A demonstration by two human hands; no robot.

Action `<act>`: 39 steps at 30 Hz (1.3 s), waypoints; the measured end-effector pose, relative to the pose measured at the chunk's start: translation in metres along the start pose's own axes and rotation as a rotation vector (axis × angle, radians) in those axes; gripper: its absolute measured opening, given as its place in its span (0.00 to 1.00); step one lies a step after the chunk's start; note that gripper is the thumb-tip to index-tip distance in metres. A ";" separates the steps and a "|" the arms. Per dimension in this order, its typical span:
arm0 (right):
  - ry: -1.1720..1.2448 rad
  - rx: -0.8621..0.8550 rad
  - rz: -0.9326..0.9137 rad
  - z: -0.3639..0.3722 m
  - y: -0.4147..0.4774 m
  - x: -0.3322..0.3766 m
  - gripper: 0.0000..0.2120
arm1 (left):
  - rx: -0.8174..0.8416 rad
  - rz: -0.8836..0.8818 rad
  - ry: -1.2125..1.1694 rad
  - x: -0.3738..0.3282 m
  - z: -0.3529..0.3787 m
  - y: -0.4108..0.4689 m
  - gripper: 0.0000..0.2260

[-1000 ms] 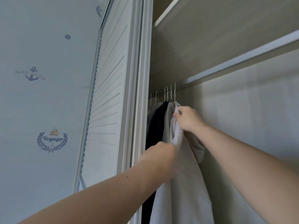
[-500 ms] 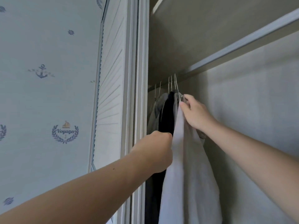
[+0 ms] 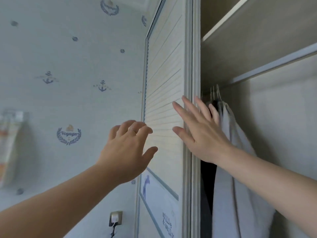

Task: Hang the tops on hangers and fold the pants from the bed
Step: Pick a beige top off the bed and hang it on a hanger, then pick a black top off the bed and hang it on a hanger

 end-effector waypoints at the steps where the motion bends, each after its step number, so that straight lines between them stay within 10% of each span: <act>1: 0.020 0.011 -0.030 0.001 0.000 0.026 0.33 | 0.016 -0.024 0.023 0.018 -0.009 -0.017 0.27; 22: 0.771 0.243 -0.680 0.073 -0.074 0.628 0.33 | 0.248 -0.794 0.454 0.316 -0.255 -0.527 0.36; 39: 1.033 0.670 -1.059 0.244 -0.201 0.996 0.34 | 0.483 -1.587 0.563 0.413 -0.238 -0.883 0.33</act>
Point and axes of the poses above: each hand's wrist, its own y-axis towards the middle knuckle, its own z-axis out of the palm, x = y × z, the point moved 8 cm from there along y, towards the middle knuckle, and after that the axes turned 3 degrees about y, right-handed, at the moved point
